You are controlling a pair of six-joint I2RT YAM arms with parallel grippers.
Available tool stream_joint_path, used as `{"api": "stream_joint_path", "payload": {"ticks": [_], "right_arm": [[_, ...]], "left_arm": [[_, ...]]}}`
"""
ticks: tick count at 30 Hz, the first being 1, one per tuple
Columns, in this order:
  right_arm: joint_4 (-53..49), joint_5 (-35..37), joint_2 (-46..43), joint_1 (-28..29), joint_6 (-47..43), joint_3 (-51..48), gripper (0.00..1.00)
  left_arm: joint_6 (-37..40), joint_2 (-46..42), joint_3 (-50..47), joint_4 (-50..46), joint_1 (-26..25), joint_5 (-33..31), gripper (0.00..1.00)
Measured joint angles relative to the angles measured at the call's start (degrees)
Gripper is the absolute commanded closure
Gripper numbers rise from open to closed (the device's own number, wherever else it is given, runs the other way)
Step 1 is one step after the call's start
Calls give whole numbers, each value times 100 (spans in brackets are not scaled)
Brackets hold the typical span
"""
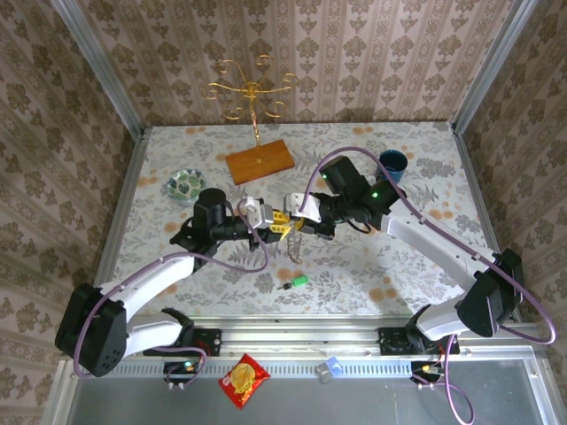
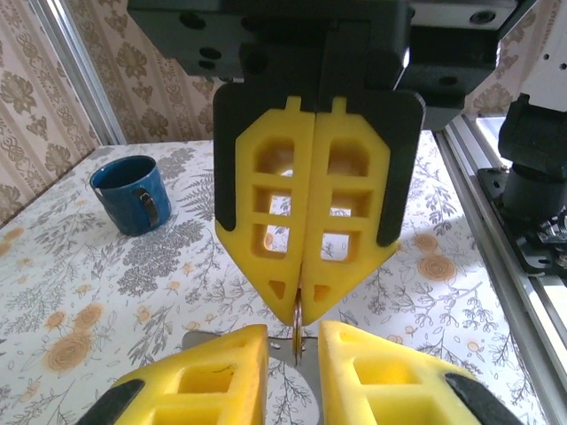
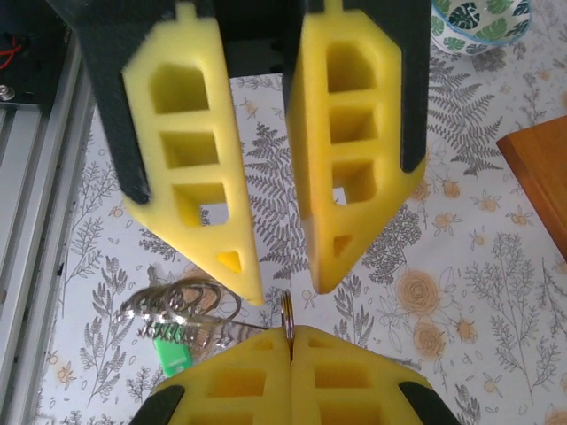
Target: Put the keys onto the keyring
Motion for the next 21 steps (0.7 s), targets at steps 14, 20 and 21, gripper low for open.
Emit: {"api": "stream_joint_path", "payload": {"ticks": [14,20,21], "right_arm": [[-85,70,50,142,-114,107,100],[-55,61,50,140,-59,107,100],[-57,55,50,140,-48,107,100]], "left_arm": [[168,61,76,-302,-35,66,87],[175,68,76,-337,-35,105,94],[188,68,76,-343,-35,109,95]]}}
